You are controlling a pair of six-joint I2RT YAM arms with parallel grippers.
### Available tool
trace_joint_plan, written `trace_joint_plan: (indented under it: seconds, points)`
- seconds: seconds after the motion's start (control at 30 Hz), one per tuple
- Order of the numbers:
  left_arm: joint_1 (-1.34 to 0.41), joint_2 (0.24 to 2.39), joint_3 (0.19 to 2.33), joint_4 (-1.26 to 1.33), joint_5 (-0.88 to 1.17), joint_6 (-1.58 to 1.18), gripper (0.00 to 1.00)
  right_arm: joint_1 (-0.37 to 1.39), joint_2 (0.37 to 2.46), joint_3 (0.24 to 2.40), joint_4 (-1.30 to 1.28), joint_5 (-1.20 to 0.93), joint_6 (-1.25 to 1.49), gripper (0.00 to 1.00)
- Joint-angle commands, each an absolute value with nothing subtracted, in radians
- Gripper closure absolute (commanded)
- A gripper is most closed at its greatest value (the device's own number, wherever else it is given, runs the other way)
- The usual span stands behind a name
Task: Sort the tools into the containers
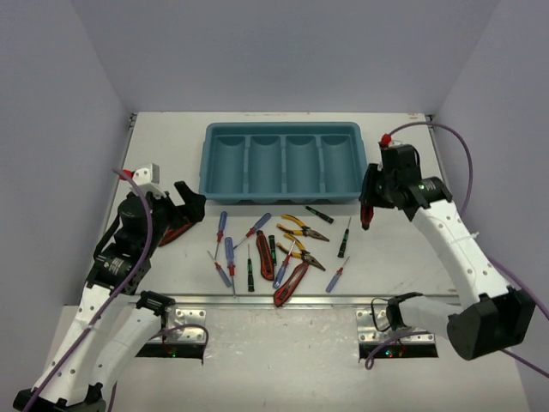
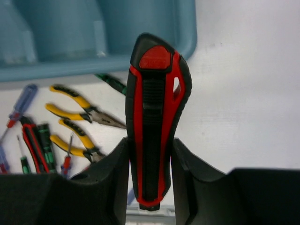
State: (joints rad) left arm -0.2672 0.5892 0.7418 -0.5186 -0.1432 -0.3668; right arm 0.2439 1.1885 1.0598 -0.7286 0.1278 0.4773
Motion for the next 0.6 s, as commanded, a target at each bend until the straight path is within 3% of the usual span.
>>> trace_joint_plan:
  seconds: [0.0,0.2,0.37,0.43,0.5,0.57]
  points:
    - [-0.276,0.597,0.741,-0.471,-0.147,-0.353,0.00,0.247,1.512,1.371,-0.718,0.026,0.347,0.95]
    - [-0.279,0.593,0.740,-0.476,-0.153,-0.354,0.00,0.247,1.890,1.772,-0.788,0.088,0.308,0.84]
    - [-0.282,0.591,0.738,-0.471,-0.154,-0.354,0.00,0.248,2.056,1.931,-0.833,0.128,0.289,0.80]
    - [-0.282,0.605,0.739,-0.471,-0.149,-0.353,0.00,0.247,2.104,1.989,-0.839,0.144,0.274,0.68]
    - [-0.282,0.625,0.741,-0.472,-0.147,-0.353,0.00,0.247,2.131,2.039,-0.847,0.142,0.264,0.65]
    - [-0.283,0.645,0.744,-0.477,-0.149,-0.353,0.00,0.247,2.145,2.080,-0.876,0.139,0.262,0.50]
